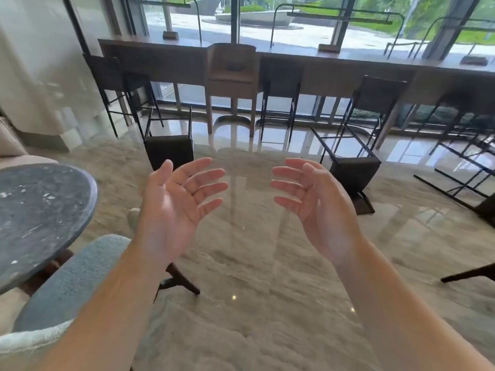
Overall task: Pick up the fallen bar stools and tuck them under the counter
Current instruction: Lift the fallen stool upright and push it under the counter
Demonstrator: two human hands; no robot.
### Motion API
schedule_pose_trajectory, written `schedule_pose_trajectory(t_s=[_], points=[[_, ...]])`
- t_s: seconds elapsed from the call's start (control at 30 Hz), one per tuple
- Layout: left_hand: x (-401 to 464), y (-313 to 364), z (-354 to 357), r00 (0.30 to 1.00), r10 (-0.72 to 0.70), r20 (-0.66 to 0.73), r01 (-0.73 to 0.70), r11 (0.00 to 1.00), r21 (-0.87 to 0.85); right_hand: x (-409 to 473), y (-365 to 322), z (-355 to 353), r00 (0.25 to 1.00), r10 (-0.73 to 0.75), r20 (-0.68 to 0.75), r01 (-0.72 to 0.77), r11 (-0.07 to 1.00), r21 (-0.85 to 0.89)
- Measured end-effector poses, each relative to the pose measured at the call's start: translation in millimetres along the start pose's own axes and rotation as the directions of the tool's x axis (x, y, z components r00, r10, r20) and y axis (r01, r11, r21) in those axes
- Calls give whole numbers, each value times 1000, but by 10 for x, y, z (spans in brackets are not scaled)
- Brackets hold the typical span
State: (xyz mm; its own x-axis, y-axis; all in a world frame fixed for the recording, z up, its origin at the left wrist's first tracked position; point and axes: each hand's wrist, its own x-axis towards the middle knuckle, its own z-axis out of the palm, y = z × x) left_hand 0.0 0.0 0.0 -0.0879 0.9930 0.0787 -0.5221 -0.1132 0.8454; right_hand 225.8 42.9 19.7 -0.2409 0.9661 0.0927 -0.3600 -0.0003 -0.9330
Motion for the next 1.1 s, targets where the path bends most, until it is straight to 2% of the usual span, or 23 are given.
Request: schedule_pose_trajectory(t_s=[0.43, 0.73, 1.1], points=[[1225, 441, -875, 998, 20, -60, -20, 1000, -4, 1479, 367, 601, 998, 21, 63, -20, 1000, -12], [2226, 330, -1071, 990, -3, -141, 7, 999, 34, 2619, 652, 457, 994, 56, 88, -58, 998, 13], [4057, 207, -1169, 956, 40, -290, -9, 994, 105, 4708, 830, 287, 979, 135, 155, -141, 990, 30]])
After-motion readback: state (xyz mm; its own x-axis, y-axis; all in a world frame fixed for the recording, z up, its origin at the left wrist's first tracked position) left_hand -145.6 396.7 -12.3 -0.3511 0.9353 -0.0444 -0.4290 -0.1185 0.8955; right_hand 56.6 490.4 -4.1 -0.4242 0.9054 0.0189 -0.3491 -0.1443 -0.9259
